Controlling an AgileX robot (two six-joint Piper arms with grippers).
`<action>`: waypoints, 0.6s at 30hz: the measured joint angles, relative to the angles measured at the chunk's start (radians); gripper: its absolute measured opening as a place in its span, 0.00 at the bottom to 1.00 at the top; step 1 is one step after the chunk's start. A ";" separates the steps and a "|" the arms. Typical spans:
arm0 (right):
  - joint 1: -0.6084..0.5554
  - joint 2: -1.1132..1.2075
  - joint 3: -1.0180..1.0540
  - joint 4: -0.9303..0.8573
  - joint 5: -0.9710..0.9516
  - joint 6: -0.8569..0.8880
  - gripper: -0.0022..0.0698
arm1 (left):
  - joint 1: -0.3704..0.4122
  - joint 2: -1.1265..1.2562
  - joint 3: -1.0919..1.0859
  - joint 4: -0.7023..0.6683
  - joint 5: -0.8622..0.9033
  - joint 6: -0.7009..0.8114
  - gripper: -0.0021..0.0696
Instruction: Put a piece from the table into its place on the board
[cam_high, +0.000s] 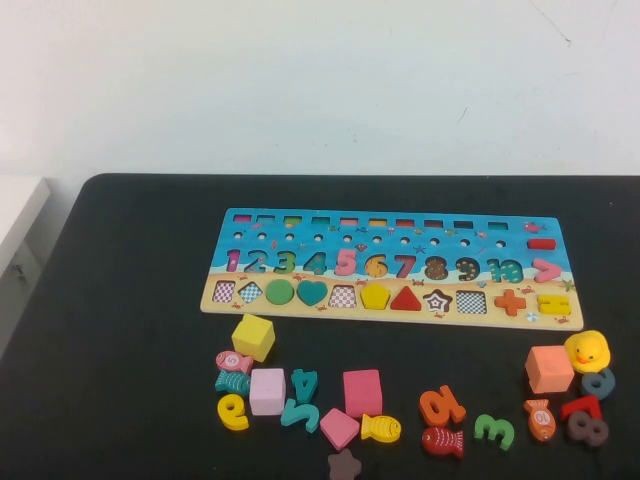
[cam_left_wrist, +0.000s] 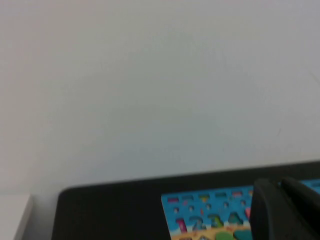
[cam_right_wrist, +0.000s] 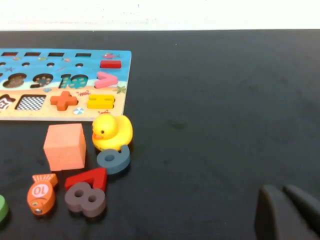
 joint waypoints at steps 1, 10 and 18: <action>0.000 0.000 0.000 0.000 0.000 0.000 0.06 | 0.000 0.001 0.019 -0.001 0.000 0.000 0.03; 0.000 0.000 0.000 0.000 0.000 0.000 0.06 | 0.008 0.004 0.157 -0.045 -0.085 0.005 0.03; 0.000 0.000 0.000 0.000 0.000 0.000 0.06 | 0.209 -0.013 0.423 -0.384 -0.548 0.358 0.03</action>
